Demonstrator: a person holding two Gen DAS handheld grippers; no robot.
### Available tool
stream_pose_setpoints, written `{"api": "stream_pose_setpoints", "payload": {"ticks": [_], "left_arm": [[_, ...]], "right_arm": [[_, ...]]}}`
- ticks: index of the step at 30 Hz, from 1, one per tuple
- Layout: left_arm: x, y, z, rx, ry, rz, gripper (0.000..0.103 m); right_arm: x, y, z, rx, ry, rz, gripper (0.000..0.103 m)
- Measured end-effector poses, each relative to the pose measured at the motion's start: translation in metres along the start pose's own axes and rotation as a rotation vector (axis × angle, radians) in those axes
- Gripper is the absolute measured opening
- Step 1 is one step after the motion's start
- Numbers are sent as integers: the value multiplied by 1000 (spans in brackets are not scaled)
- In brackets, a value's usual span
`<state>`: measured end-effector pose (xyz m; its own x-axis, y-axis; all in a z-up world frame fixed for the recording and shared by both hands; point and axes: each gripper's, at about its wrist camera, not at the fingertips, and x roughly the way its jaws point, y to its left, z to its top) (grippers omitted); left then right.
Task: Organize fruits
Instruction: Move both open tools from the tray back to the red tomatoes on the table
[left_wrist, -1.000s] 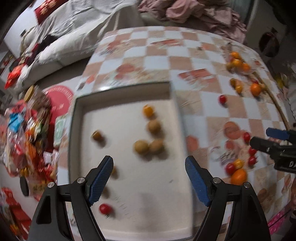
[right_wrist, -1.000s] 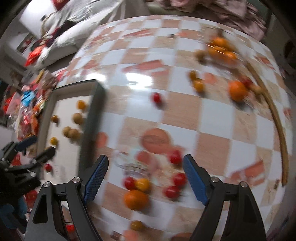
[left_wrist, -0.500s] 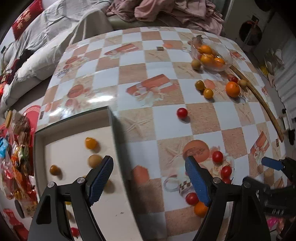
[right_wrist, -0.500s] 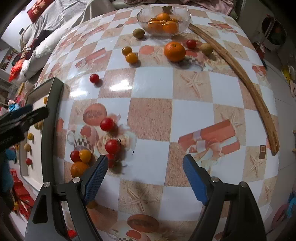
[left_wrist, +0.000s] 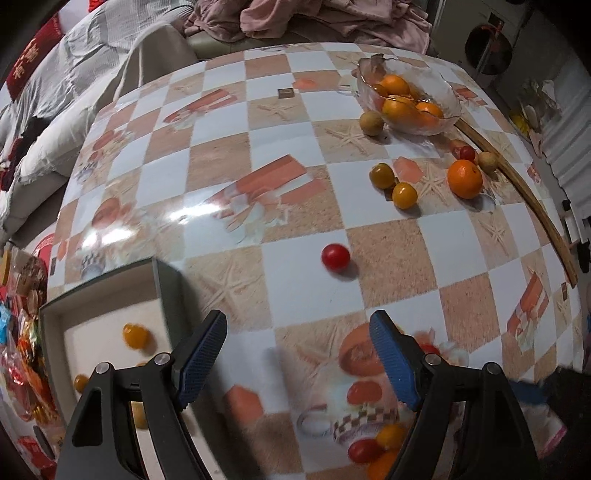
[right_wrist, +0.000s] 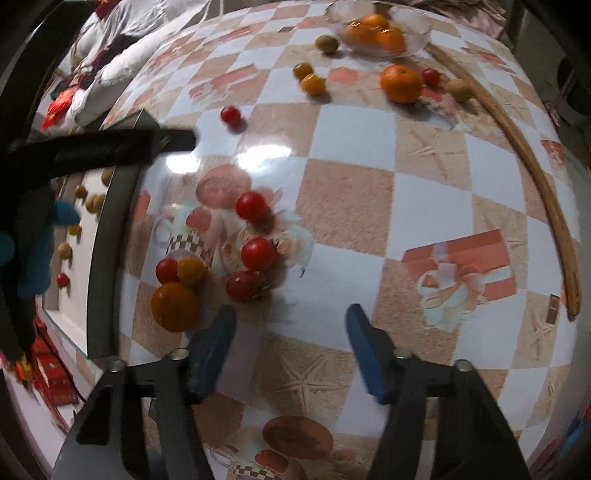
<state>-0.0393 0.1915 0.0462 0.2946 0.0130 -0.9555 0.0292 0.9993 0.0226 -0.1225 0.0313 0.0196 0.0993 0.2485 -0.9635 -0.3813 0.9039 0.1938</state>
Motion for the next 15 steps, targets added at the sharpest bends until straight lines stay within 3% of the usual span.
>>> {"api": "stream_pose_setpoints", "payload": {"ticks": [10,13,15], "left_arm": [[21,-6,21,-17,-14,-16,80],[29,-8,27,-18,1,-24,64],[32,-10,28,-16,5,-18,64]], "right_arm": [[12,16,-1,-67,-21,11,55],[14,19,2,-73,-33,8,49],[14,21,3,-72,-38,9,42]]}}
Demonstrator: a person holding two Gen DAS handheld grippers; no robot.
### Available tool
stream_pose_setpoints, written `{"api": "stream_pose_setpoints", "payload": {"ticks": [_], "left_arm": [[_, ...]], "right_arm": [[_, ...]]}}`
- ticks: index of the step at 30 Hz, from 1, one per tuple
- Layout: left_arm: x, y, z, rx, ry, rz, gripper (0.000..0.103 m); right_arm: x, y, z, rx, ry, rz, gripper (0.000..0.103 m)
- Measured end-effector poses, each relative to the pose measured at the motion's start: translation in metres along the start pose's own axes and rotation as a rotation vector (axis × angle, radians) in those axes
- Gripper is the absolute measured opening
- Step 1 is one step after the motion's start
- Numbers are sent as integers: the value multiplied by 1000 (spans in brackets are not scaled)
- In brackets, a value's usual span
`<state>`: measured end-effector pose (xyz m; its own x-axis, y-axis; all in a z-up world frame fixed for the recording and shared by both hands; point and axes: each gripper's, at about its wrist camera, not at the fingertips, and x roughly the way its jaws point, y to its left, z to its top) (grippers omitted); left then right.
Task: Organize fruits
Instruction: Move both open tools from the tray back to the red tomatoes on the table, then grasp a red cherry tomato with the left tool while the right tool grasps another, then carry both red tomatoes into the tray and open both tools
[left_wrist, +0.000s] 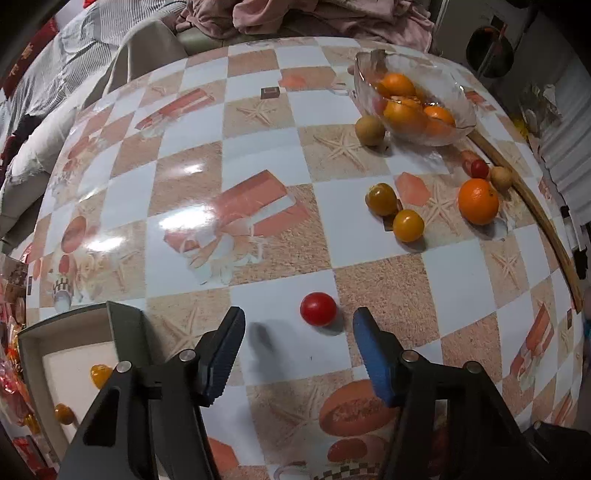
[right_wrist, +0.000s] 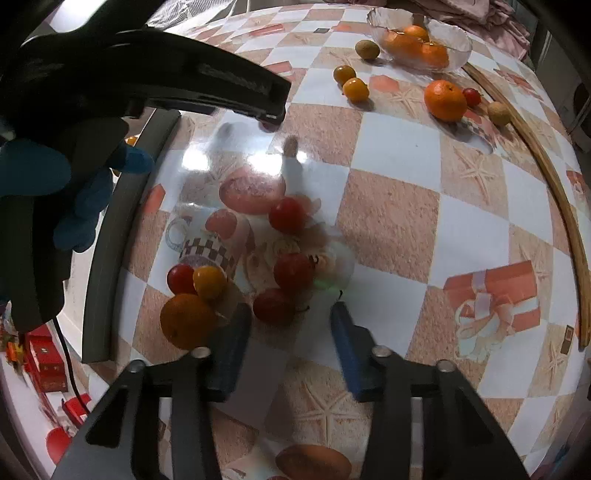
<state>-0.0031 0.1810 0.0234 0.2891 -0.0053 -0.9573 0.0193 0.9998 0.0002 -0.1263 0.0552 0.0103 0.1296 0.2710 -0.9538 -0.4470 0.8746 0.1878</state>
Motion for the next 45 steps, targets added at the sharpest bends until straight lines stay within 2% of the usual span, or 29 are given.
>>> {"api": "stream_pose_setpoints", "payload": {"ticks": [2,4,6,9,11,12,20,26,31,36,41,45], "left_arm": [[3,-2,1,3,1,6,63],[5,-3,2,4,3,2,51],[7,-3,3,3,3,-1,50],[5,-4,5,11,-12,-10,31],[5,-4,6,7,-14,-15,28],[4,-3,7,0,-15,-24,21],[-13,1,-6,-14,-34,-59,21],[-30,8,-17,-24,-50,-78,21],[-37,12,-27,-22,-50,-81,21],[-39,15,-33,-27,-44,-82,21],[-41,15,-39,-23,-38,-78,21],[-44,16,-43,-23,-33,-70,21]], "right_arm": [[1,0,3,3,-1,1,40],[2,3,6,-5,-2,-5,35],[4,4,7,-3,1,1,30],[7,8,14,6,0,6,29],[5,2,13,26,1,26,29],[2,-1,12,42,1,44,29],[-10,-28,9,119,-7,74,26],[-17,-32,9,132,-13,68,26],[-15,-29,6,123,7,102,26],[-2,-25,3,99,39,74,26],[0,-17,4,65,22,31,24],[-3,-21,6,88,22,30,23]]}}
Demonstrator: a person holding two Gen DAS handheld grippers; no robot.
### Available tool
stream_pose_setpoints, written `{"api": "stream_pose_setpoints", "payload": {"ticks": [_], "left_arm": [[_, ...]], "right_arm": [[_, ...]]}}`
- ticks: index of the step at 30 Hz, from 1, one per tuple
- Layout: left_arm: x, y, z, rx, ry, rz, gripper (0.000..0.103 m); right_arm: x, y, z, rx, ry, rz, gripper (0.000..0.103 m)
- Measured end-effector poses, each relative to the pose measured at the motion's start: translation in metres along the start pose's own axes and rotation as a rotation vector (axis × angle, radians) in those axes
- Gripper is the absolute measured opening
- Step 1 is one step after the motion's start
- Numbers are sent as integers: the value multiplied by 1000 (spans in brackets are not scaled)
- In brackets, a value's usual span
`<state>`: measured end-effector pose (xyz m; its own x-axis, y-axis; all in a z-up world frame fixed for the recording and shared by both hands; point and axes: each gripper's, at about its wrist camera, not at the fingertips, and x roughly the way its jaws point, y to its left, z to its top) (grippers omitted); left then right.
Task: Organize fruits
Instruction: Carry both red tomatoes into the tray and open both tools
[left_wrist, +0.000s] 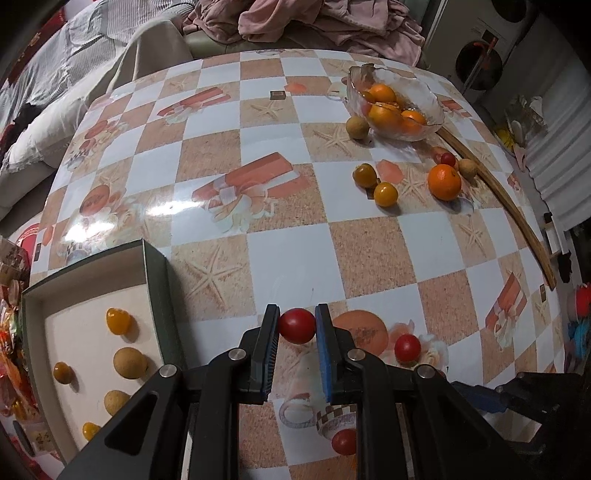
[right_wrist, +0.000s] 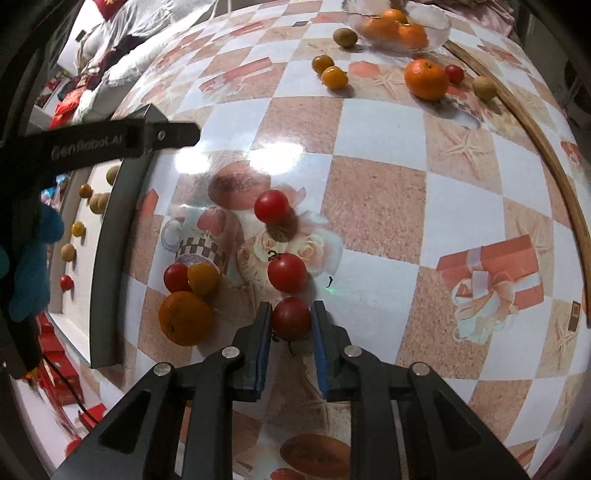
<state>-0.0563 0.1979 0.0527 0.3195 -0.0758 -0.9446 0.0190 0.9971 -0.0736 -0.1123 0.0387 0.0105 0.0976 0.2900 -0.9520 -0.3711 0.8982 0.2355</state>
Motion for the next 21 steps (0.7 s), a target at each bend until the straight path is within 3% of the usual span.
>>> {"api": "stream_pose_setpoints", "payload": {"ticks": [14,21], "left_arm": [[-19,8,-7,-20,-22,6,21],[-42,31,-18,-75,-55,15,21]], "right_arm": [[-24,1,10,19,-40,18,23],[-38,19,25,-23,-70,21,23]]}}
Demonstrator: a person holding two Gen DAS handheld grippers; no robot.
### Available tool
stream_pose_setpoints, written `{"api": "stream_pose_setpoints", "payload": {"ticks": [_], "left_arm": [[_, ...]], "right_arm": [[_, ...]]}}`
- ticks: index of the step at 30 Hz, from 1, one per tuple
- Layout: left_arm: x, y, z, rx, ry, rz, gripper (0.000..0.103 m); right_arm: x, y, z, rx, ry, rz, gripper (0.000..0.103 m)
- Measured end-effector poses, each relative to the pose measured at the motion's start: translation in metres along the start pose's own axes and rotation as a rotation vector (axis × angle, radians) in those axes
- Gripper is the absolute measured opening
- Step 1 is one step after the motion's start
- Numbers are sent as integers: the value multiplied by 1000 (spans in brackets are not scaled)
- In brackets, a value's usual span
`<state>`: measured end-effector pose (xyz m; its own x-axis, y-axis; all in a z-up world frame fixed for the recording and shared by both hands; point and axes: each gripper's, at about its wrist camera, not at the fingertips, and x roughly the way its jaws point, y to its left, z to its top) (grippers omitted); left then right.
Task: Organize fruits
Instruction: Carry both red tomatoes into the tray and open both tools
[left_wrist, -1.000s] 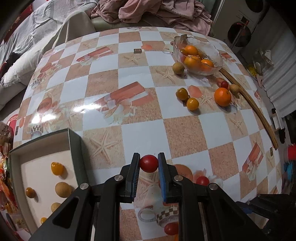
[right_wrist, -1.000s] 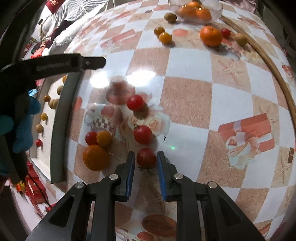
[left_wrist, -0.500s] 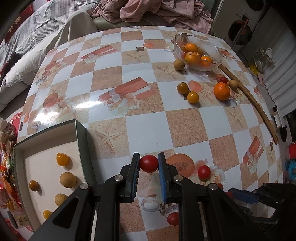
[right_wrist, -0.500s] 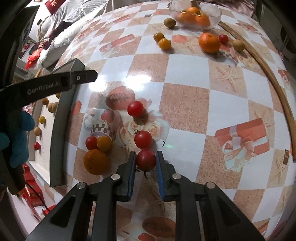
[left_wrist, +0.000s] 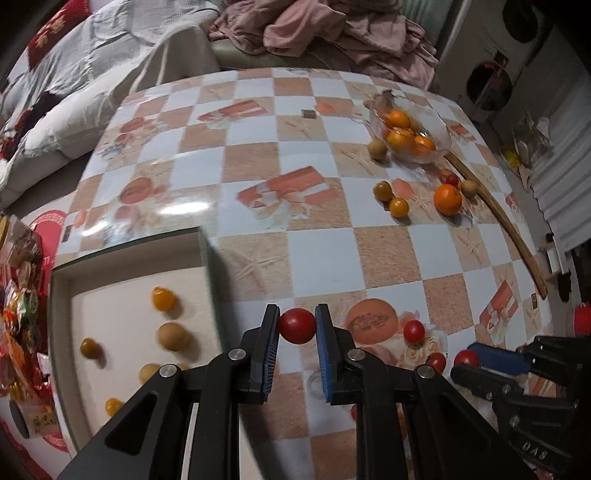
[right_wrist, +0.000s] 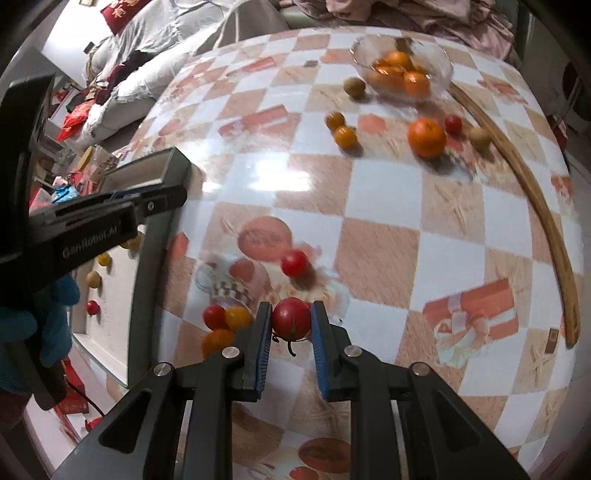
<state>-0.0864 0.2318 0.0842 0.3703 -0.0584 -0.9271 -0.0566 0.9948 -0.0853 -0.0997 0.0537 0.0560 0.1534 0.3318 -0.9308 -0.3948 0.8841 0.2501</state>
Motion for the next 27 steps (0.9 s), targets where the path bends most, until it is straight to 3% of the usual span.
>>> {"api": "stream_pose_setpoints", "payload": {"ticks": [16,27], "left_arm": [[-36,95,-77,-226,7,74,21],[-22,119,-126,-303,68,103,21]], "right_arm": [[15,96,34,-193,13,77,23],[51,172,48,-335,87,163,23]]}}
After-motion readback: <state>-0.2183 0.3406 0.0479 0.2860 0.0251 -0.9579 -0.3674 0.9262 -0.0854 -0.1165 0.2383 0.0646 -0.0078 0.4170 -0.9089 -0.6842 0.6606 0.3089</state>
